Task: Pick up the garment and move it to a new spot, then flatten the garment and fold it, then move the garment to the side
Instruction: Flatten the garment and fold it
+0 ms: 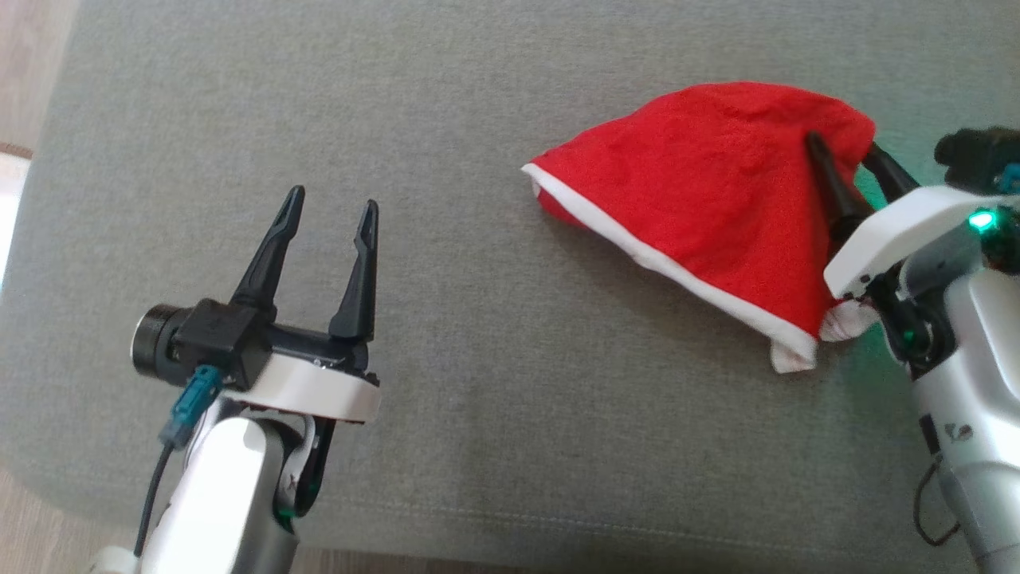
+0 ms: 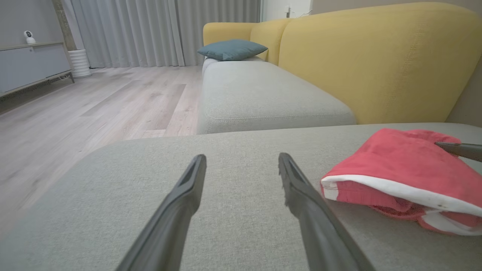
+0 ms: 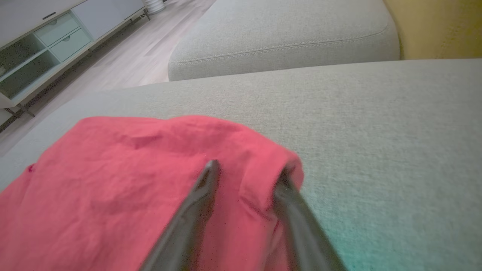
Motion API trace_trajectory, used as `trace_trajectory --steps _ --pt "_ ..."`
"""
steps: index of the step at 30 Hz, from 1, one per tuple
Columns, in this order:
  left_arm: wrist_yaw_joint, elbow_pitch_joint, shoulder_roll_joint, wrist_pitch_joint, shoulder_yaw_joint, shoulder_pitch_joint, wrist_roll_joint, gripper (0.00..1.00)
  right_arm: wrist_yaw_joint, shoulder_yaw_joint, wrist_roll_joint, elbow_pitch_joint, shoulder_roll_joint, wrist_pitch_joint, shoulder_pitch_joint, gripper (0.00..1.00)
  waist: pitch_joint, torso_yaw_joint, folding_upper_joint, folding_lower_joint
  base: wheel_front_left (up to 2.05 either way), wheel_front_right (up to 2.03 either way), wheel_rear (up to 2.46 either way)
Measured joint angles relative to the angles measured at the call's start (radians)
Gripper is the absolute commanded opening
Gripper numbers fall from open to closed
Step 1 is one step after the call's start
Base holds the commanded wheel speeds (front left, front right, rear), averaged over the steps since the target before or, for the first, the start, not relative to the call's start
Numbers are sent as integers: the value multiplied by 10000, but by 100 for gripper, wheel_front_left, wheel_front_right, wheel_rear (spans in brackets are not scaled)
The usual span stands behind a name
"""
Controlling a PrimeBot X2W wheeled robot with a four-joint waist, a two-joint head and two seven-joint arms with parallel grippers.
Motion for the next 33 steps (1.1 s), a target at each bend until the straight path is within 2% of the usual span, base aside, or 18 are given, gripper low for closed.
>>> trace_trajectory --steps 5,11,16,23,29,33 --pt "-84 82 -44 0 58 11 13 100 0 297 84 119 -92 -742 316 100 -210 -247 0 0 0 0 0" --pt "-75 173 -29 0 326 127 98 100 0 -48 -17 -558 -217 -1492 1912 100 -627 -613 0 0 0 0 0" --pt "23 272 -4 0 382 544 109 100 0 -1064 -1315 -2023 -125 -2293 2828 100 -1052 -899 0 0 0 0 0" --pt "167 324 56 0 562 1099 109 100 0 -1981 -2917 -4397 1064 -2121 4466 100 -1678 -1191 0 0 0 0 0" --pt "326 314 121 0 608 1441 109 100 0 -2213 -3388 -5645 1942 -1693 5911 100 -1995 -1350 0 0 0 0 0" --pt "378 297 174 15 617 1608 107 100 0 -2242 -3453 -6140 2142 -1523 6318 100 -2080 -1451 0 0 0 0 0"
